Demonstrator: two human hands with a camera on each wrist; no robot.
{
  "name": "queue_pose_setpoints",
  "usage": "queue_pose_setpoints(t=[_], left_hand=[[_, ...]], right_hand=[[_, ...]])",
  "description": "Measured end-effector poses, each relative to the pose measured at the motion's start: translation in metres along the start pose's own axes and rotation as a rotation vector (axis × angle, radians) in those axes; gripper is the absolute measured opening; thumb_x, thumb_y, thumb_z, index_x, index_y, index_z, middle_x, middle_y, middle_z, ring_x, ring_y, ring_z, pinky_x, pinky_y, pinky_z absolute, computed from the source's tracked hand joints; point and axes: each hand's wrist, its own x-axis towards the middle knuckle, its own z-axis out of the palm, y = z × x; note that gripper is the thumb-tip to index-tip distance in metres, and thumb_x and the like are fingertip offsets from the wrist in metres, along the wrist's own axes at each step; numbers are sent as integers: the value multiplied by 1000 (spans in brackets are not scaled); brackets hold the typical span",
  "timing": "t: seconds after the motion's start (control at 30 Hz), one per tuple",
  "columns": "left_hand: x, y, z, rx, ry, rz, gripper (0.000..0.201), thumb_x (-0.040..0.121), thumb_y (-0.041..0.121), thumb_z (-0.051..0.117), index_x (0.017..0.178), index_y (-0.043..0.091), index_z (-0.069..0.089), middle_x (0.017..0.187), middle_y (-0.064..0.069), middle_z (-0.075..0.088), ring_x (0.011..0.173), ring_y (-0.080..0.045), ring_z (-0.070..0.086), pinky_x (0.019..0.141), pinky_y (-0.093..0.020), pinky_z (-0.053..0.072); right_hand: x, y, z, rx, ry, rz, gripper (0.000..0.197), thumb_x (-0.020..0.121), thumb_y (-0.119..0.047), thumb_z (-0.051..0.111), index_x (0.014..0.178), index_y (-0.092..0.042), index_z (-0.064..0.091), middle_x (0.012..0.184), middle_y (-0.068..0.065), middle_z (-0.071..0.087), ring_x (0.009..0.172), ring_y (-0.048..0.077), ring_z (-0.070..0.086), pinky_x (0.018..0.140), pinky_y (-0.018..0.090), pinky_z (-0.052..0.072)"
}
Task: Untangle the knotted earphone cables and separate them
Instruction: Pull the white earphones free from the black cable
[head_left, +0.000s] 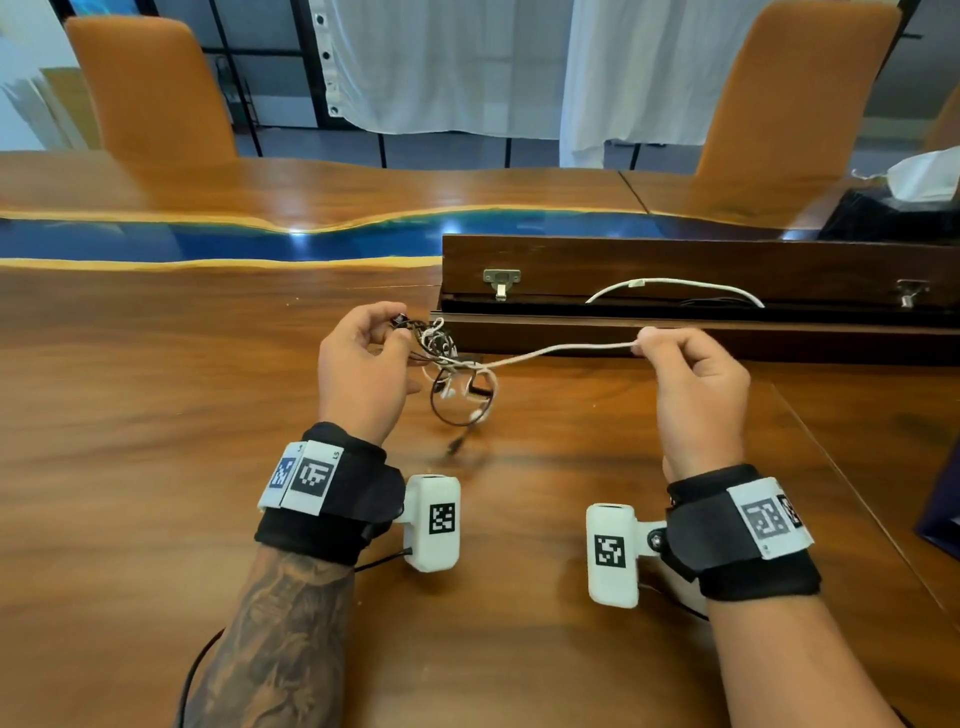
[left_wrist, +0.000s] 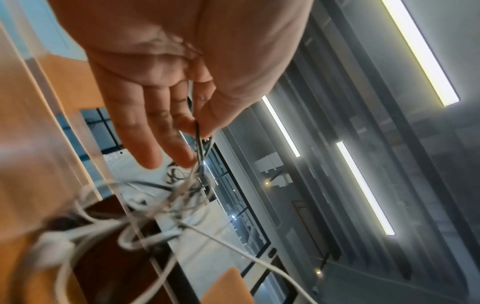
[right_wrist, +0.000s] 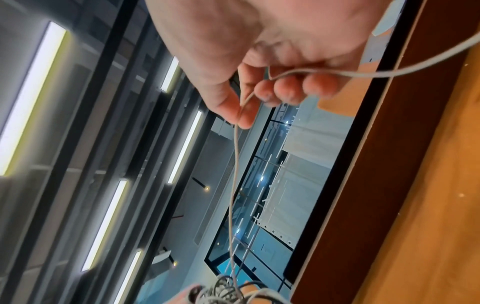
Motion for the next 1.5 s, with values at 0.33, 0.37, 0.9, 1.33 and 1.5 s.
queue_pose_setpoints(t=[0.33,0.37,0.9,1.33,1.5], left_hand=[[-21,17,19,-282,-260,-55,25,100,0,53,118,14,65,98,-8,63,82,-21,68,64,-38,62],[-22,18,20,-331,-297,-70,25,100,1,53,118,14,64,100,-10,63,83,-22,68,64,-38,61],[-33,29,31,-745,-472,-231,34,96,10,55,130,10,54,98,-9,66,95,-24,66,76,-38,60],[-41,22,36,33,-464,176,26,89,-4,65,101,19,61,113,0,66,110,-11,63,92,-36,57],[-43,20,36,209,-479,244,20,88,13,74,102,25,67,110,11,65,109,-5,60,88,-39,58]], right_hand=[[-16,-2,17,-95,-390,-83,12,99,-28,60,101,-29,72,101,-12,70,99,8,64,85,30,52],[-18,-2,19,-127,-453,-93,16,100,-19,59,104,-30,71,104,-14,70,102,6,63,87,26,51],[-27,-8,27,-4,-717,115,37,93,-16,48,125,-24,67,102,-7,73,88,3,66,74,23,53],[-23,-7,24,143,-470,180,8,98,-9,62,103,-12,67,86,4,78,73,18,74,66,26,59],[-23,-6,23,38,-488,112,18,101,-20,59,99,-23,77,91,3,77,82,20,74,71,32,61]])
